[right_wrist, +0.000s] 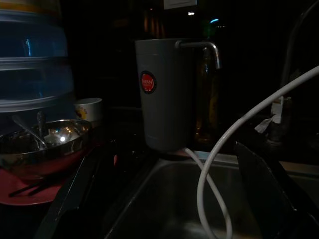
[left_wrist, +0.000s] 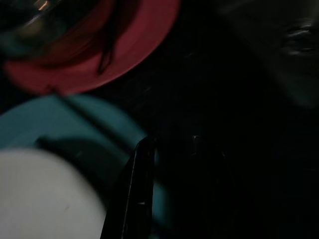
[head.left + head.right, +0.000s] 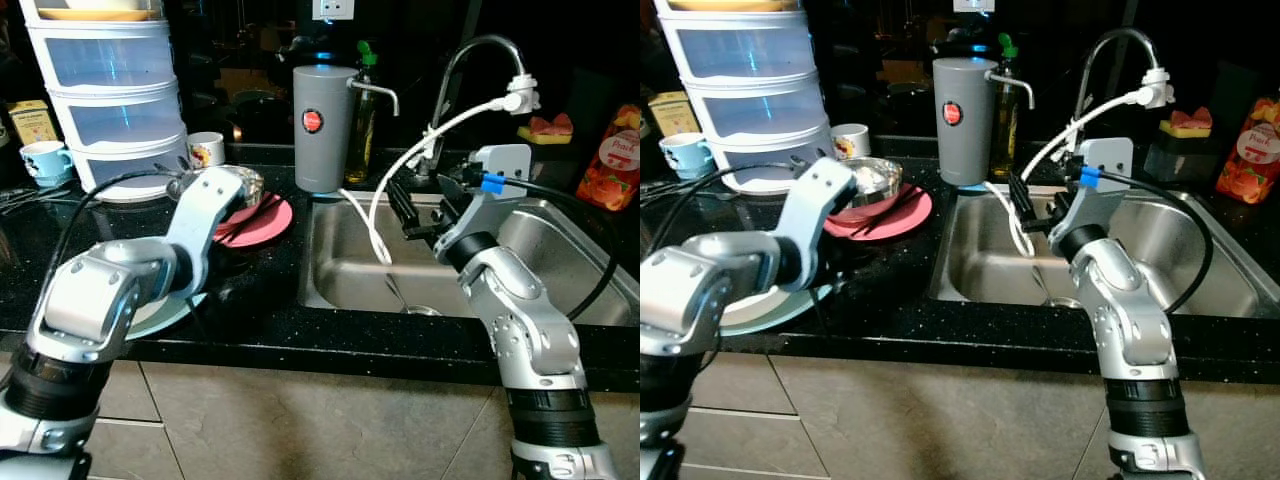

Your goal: Kitchen organization

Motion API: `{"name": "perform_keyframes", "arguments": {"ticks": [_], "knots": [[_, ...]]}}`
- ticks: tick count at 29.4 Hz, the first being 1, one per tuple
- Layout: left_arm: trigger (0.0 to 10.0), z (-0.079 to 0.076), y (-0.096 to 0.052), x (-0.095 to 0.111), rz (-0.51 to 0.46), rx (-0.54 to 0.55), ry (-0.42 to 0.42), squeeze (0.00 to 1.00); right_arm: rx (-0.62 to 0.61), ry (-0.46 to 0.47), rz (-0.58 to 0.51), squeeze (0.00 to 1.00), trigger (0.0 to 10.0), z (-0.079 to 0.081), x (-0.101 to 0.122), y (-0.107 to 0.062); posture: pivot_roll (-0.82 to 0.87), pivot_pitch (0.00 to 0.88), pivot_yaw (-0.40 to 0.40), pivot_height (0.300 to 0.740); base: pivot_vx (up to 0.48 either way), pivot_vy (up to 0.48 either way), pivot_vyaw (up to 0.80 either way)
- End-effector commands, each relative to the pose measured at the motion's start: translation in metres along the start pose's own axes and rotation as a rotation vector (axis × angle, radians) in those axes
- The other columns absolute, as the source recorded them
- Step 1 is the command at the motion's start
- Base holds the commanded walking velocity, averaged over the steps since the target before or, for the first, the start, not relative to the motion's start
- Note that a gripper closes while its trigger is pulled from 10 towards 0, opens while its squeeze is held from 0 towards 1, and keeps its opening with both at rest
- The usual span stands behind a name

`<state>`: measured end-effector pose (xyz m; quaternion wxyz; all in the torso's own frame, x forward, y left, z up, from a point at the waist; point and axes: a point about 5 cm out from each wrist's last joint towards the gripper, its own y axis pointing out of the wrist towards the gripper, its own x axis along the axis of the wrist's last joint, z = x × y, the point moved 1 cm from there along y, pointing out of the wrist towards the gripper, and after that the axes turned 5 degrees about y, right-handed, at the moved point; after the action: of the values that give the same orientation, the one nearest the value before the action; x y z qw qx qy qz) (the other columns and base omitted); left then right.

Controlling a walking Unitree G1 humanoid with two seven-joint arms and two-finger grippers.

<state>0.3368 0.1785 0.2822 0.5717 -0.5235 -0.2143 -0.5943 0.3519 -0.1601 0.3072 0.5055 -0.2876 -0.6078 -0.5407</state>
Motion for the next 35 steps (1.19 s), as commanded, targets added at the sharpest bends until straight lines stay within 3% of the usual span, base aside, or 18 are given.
{"name": "perform_keyframes", "arguments": {"ticks": [1, 9, 13, 22, 23, 24, 25, 26, 32, 33, 34, 35], "knots": [[10.0, 0.004, 0.002, -0.010, 0.054, 0.033, -0.032, 0.00, -0.002, 0.015, 0.011, 0.00, 10.0, 0.000, -0.003, -0.001, 0.09, 0.108, -0.009, 0.740, 0.000, 0.000, 0.00], [10.0, 0.014, 0.002, -0.013, 0.074, 0.133, -0.058, 0.00, -0.004, 0.018, 0.019, 0.00, 10.0, -0.002, -0.004, -0.002, 0.09, 0.106, -0.011, 0.740, 0.000, 0.000, 0.00], [10.0, 0.013, -0.001, -0.001, -0.004, 0.142, -0.006, 0.00, -0.005, 0.021, 0.026, 0.00, 10.0, -0.002, -0.004, -0.003, 0.09, 0.104, -0.013, 0.740, 0.000, 0.000, 0.00], [10.0, 0.017, -0.010, 0.012, -0.064, 0.182, -0.001, 0.00, -0.004, 0.024, 0.028, 0.00, 10.0, -0.002, -0.004, -0.003, 0.09, 0.106, -0.013, 0.740, 0.000, 0.000, 0.00], [10.0, 0.015, -0.010, 0.012, -0.066, 0.174, 0.009, 0.53, -0.003, 0.025, 0.030, 0.00, 10.0, -0.001, -0.005, -0.003, 0.09, 0.106, -0.013, 0.740, 0.000, 0.000, 0.00], [10.0, 0.015, -0.010, 0.012, -0.066, 0.174, 0.009, 0.53, -0.003, 0.025, 0.030, 0.00, 10.0, -0.001, -0.005, -0.003, 0.09, 0.106, -0.013, 0.740, 0.000, 0.000, 0.00], [10.0, 0.014, -0.011, 0.011, -0.066, 0.168, 0.013, 0.98, -0.002, 0.026, 0.031, 0.00, 10.0, -0.001, -0.005, -0.003, 0.09, 0.106, -0.013, 0.740, 0.000, 0.000, 0.00], [10.0, 0.014, -0.012, 0.011, -0.066, 0.167, 0.013, 1.00, -0.001, 0.027, 0.032, 0.00, 10.0, 0.000, -0.005, -0.002, 0.09, 0.106, -0.013, 0.740, 0.000, 0.000, 0.00], [10.0, 0.015, -0.015, 0.013, -0.068, 0.202, -0.006, 1.00, 0.003, 0.030, 0.035, 0.00, 10.0, 0.001, -0.006, -0.002, 0.09, 0.111, -0.015, 0.740, 0.000, 0.000, 0.00], [10.0, 0.015, -0.017, 0.014, -0.067, 0.196, -0.028, 0.91, 0.005, 0.031, 0.036, 0.00, 10.0, 0.001, -0.006, -0.002, 0.10, 0.114, -0.015, 0.740, 0.000, 0.000, 0.00], [10.0, 0.015, -0.017, 0.014, -0.067, 0.196, -0.028, 0.91, 0.005, 0.031, 0.036, 0.00, 10.0, 0.001, -0.006, -0.002, 0.10, 0.114, -0.015, 0.740, 0.000, 0.000, 0.00], [10.0, 0.016, -0.018, 0.014, -0.062, 0.198, -0.045, 0.00, 0.006, 0.032, 0.037, 0.00, 10.0, 0.002, -0.006, -0.001, 0.10, 0.114, -0.015, 0.740, 0.000, 0.000, 0.00]]}}
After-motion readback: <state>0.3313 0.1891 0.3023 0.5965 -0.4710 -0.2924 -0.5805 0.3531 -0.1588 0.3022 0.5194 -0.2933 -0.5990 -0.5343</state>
